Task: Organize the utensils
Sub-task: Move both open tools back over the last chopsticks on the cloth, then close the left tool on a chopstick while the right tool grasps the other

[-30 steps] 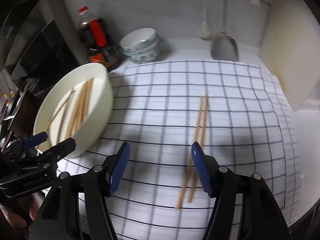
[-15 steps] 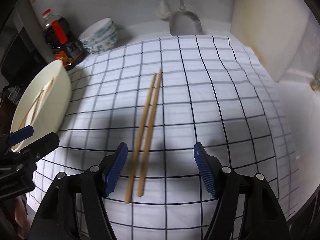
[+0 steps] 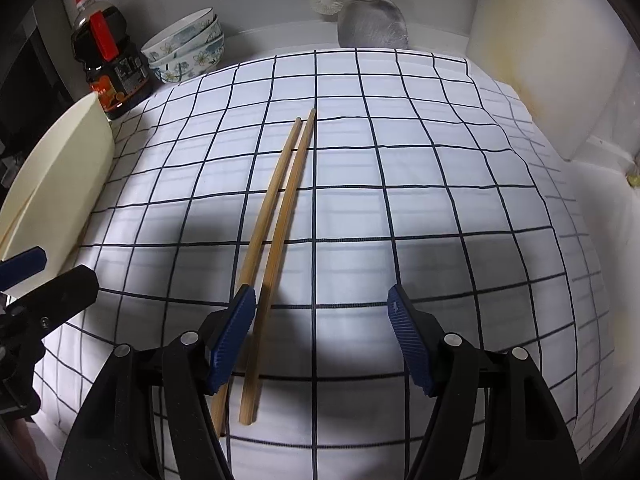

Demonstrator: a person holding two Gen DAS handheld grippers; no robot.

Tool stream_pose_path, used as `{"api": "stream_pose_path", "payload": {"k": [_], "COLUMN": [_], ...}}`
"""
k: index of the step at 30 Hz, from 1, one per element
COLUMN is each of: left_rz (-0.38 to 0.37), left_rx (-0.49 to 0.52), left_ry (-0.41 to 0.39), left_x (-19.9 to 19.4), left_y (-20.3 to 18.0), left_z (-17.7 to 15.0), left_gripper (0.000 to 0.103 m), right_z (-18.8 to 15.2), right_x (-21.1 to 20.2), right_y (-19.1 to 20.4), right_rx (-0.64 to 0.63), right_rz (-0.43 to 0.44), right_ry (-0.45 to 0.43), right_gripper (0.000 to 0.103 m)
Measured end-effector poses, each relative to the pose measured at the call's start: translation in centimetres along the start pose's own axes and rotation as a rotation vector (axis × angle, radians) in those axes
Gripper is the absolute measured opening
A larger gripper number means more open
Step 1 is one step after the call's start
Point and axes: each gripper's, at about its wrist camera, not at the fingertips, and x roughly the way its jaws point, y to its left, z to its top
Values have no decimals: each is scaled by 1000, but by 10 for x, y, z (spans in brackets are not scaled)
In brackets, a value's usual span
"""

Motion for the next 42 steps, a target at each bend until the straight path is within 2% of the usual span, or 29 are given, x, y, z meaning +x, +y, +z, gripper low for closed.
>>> {"api": "stream_pose_path", "payload": {"k": [4, 6, 8, 13, 17, 27, 32, 34, 37, 39, 40, 41, 42], "left_rz": [8, 8, 5, -12, -24, -6, 36, 38, 20, 5, -1, -7, -12], "left_rx": [-2, -6, -9, -13, -10, 28, 41, 49, 72, 100, 111, 121, 128], "left_ry": [-5, -9, -14, -27, -26, 0, 2, -15, -40, -51, -52, -50, -44], "left_x": [3, 5, 6, 16, 28, 57, 65, 64, 60, 56, 55, 54, 53], "left_y": [-1, -3, -6, -17, -31, -66, -76, -79, -86, -94, -98, -101, -103], "left_z": [1, 2, 4, 7, 9, 7, 5, 5, 4, 2, 2, 1, 1], "left_gripper": [96, 96, 96, 96, 96, 96, 96, 92, 69, 42, 34, 18, 8], "right_z": [0, 0, 0, 2, 3, -7, -10, -10, -11, -11, -11, -11, -10], "right_x": [5, 5, 5, 4, 3, -3, -5, -5, -6, -6, -6, -6, -6], "right_y": [5, 6, 8, 7, -7, -42, -53, -57, -61, -62, -61, -61, -61], "right_rx": [-44, -63, -81, -122, -105, -51, -26, -15, -5, -1, 0, 2, 3], "right_rz": [-29, -30, -16, 15, 39, 76, 85, 90, 93, 95, 96, 95, 96], "right_ry": [-12, -30, -44, -62, -64, -66, -68, -68, -68, -66, -65, -64, -62], "right_gripper": [65, 59, 44, 25, 7, 6, 6, 6, 6, 6, 6, 6, 6]}}
